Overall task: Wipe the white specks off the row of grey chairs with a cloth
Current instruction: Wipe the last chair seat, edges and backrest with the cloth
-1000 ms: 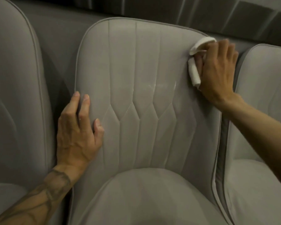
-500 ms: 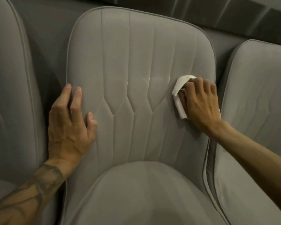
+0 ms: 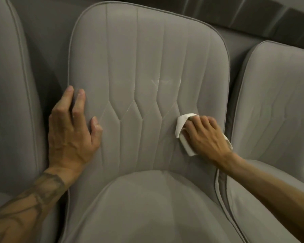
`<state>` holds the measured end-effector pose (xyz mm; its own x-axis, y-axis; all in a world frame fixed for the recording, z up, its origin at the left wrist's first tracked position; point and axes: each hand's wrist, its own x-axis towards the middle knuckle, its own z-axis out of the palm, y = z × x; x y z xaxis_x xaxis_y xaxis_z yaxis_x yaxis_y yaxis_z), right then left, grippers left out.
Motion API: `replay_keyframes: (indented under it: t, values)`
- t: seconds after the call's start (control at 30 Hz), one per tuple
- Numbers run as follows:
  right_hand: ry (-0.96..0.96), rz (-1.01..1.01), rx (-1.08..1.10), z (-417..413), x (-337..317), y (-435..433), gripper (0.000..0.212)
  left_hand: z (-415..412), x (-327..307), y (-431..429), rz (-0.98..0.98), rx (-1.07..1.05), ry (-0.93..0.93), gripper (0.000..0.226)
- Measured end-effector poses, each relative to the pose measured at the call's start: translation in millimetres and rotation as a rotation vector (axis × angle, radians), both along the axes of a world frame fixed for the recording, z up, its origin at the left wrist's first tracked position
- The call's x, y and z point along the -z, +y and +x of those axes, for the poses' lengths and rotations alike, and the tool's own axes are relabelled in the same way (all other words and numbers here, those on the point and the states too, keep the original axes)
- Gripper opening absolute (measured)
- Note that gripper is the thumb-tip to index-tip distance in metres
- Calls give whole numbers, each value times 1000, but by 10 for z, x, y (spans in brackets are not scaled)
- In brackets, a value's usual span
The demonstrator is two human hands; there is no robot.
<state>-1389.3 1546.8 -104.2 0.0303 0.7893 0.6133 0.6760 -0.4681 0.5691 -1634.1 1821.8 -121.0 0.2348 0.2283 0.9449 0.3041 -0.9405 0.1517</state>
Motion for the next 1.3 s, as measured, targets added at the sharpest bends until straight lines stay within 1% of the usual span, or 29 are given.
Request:
replay_keyframes:
  t: [0.03, 0.07, 0.1, 0.13, 0.17, 0.2, 0.23, 0.27, 0.33, 0.47, 0.53, 0.57, 0.6, 0.63, 0.7, 0.73, 0.77, 0.83, 0.9, 0.97, 1.0, 1.03, 1.1, 1.13, 1.17, 1.2, 1.23, 1.3]
  values:
    - [20, 31, 15, -8, 69, -6, 23, 1, 1, 2, 0, 4, 0, 60]
    - [28, 12, 1, -35, 238, -44, 23, 0, 8, -2, -4, 8, 2, 60]
    - [18, -77, -44, -84, 468, -112, 21, -4, 11, -2, -7, 10, 2, 60]
    - [-2, -221, -100, -153, 689, -193, 22, -9, 12, -2, -9, 9, 3, 61]
    - [-25, -377, -135, -219, 868, -276, 27, -11, 10, 0, -11, 9, 6, 61]
    - [-38, -491, -146, -243, 961, -342, 31, -9, 3, -2, -11, 9, 8, 61]
    - [-45, -526, -155, -234, 941, -369, 32, -8, -6, -5, -8, 8, 8, 61]
    - [-61, -490, -162, -213, 825, -337, 31, -6, -13, -7, -5, 6, 7, 61]
    - [-68, -305, -137, -84, 416, -151, 27, -1, -9, -13, -3, 2, 1, 60]
    - [-6, 288, 28, 182, -720, 376, 23, -4, -1, 2, -4, -6, 13, 61]
    - [44, 558, 117, 165, -871, 606, 23, -7, 0, -1, -6, -13, 13, 61]
    - [84, 634, 134, 105, -792, 684, 24, -9, 3, -3, -6, -10, 13, 61]
    - [114, 638, 126, 27, -639, 727, 23, -9, 1, -5, -7, -4, 11, 61]
    - [129, 573, 92, -60, -452, 730, 23, -7, -2, -7, -6, 2, 10, 61]
    - [117, 362, 33, -165, -194, 674, 20, -2, -7, 3, -5, 4, 15, 60]
    - [91, 295, 19, -133, -221, 650, 17, -7, -7, -1, -8, 2, 16, 60]
    - [55, 287, 11, -73, -354, 670, 16, -9, -9, -2, -7, -2, 12, 60]
    - [14, 410, 0, 46, -724, 815, 17, -7, -12, -17, -1, -5, 6, 60]
    - [23, 603, 5, 117, -1066, 1014, 17, -2, -11, -12, 5, -13, 3, 60]
    - [64, 755, 18, 64, -1067, 1140, 17, 0, -8, -3, 7, -11, 6, 60]
    - [80, 778, 11, 19, -939, 1147, 17, -1, -2, -6, 6, -8, 7, 60]
    - [98, 738, -7, -38, -763, 1118, 18, -1, 5, -7, 4, -5, 6, 60]
    - [111, 527, -68, -187, -411, 1009, 18, -3, 12, 13, 2, -9, 3, 61]
    - [83, 424, -79, -214, -311, 936, 16, -4, 10, 14, 1, -6, 5, 61]
    - [55, 364, -83, -200, -351, 885, 15, -2, 7, 6, 0, -5, 6, 61]
    - [23, 358, -92, -150, -511, 886, 16, -3, 3, -3, 0, -7, 5, 60]
    - [-7, 404, -103, -82, -722, 943, 19, 0, 1, -10, -1, -8, 2, 60]
    - [-24, 590, -93, 84, -1209, 1152, 26, 1, 6, 5, 5, -12, 4, 60]
